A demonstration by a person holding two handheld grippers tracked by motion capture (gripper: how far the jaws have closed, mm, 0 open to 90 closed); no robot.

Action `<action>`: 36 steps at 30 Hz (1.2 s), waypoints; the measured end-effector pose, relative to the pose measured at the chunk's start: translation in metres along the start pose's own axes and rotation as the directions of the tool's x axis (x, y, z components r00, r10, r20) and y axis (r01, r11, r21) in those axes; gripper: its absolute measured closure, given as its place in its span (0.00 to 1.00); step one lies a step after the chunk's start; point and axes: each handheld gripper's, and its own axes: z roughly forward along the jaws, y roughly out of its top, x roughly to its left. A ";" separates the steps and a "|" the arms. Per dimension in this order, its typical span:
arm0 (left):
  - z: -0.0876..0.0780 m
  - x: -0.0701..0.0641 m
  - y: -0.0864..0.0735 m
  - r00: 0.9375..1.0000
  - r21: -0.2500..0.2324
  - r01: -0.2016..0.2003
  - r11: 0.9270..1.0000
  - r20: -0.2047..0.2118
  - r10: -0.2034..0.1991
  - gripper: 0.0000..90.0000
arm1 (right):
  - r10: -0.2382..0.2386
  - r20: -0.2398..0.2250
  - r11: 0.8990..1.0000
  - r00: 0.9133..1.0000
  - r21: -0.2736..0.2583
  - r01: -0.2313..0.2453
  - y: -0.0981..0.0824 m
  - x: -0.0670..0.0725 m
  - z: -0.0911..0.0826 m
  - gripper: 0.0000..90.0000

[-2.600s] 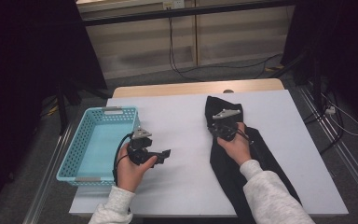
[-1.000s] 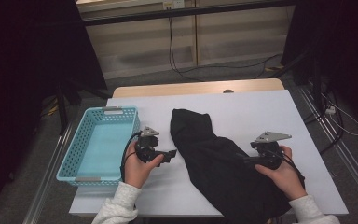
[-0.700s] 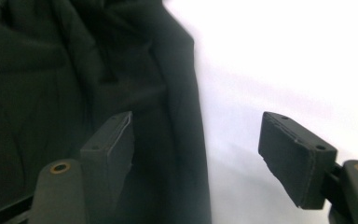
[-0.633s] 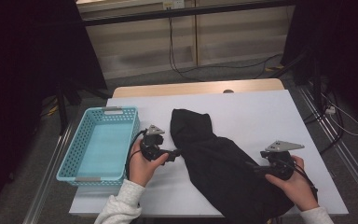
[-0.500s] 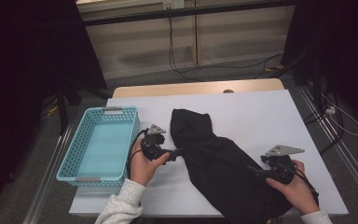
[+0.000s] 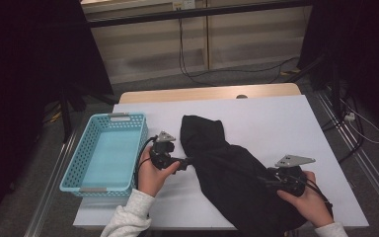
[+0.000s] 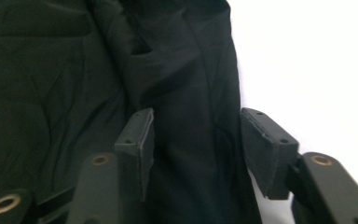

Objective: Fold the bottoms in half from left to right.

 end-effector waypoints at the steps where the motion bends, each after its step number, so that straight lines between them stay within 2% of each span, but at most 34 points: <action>1: 0.000 0.000 0.000 1.000 0.007 0.002 1.000 0.008 -0.002 0.13 | -0.007 0.008 1.000 1.000 -0.002 0.007 -0.001 0.001 -0.001 0.60; 4: 0.000 0.001 0.002 1.000 -0.005 0.009 1.000 0.009 -0.009 0.14 | 0.003 0.008 1.000 1.000 -0.017 -0.003 -0.005 0.001 -0.004 0.76; 5: 0.001 0.001 0.002 1.000 -0.007 0.013 1.000 0.012 -0.013 0.14 | 0.003 -0.002 1.000 1.000 -0.014 -0.003 -0.005 0.002 -0.005 0.85; 7: 0.002 0.001 0.003 1.000 -0.006 0.018 1.000 0.011 -0.018 0.14 | 0.003 -0.020 1.000 1.000 -0.012 -0.003 -0.006 0.002 -0.006 0.94; 12: 0.005 0.002 0.006 1.000 -0.016 0.021 1.000 0.008 -0.021 0.14 | -0.010 -0.002 1.000 1.000 -0.018 0.010 -0.008 -0.002 -0.011 0.96; 14: 0.006 0.004 0.007 1.000 -0.019 0.025 1.000 0.002 -0.025 0.14 | 0.021 0.013 0.999 1.000 -0.026 -0.020 -0.009 -0.011 -0.016 0.96; 17: 0.009 0.008 0.007 0.999 -0.015 0.038 0.999 -0.009 -0.038 0.14 | 0.063 0.068 0.998 0.996 -0.030 -0.061 -0.013 -0.029 -0.024 0.96; 19: 0.013 0.011 0.008 0.999 -0.012 0.049 0.999 -0.020 -0.050 0.14 | 0.079 0.065 0.996 0.995 -0.037 -0.077 -0.015 -0.035 -0.026 0.96; 23: 0.021 0.017 0.011 0.997 -0.015 0.072 0.997 -0.028 -0.073 0.15 | 0.066 0.062 0.998 0.996 -0.026 -0.064 -0.016 -0.033 -0.021 0.96; 24: 0.022 0.018 0.012 0.998 0.001 0.062 0.998 -0.028 -0.062 0.15 | 0.065 0.061 0.998 0.996 -0.024 -0.064 -0.015 -0.032 -0.021 0.95; 27: 0.031 0.022 0.017 0.997 -0.001 0.073 0.997 -0.040 -0.073 0.16 | 0.064 0.061 0.998 0.996 -0.025 -0.063 -0.015 -0.032 -0.021 0.95; 29: 0.035 0.024 0.022 0.997 0.002 0.061 0.998 -0.048 -0.061 0.17 | 0.062 0.060 0.998 0.996 -0.025 -0.061 -0.014 -0.032 -0.020 0.95; 31: 0.041 0.025 0.026 0.996 -0.008 0.070 0.998 -0.061 -0.070 0.18 | 0.056 0.057 0.998 0.997 -0.026 -0.055 -0.014 -0.032 -0.020 0.95; 35: 0.053 0.030 0.032 0.994 0.021 0.073 0.997 -0.079 -0.071 0.20 | 0.053 0.054 0.998 0.997 -0.025 -0.052 -0.013 -0.031 -0.019 0.95; 36: 0.057 0.030 0.033 0.993 0.014 0.080 0.997 -0.088 -0.078 0.20 | 0.053 0.054 0.998 0.997 -0.025 -0.052 -0.013 -0.030 -0.019 0.95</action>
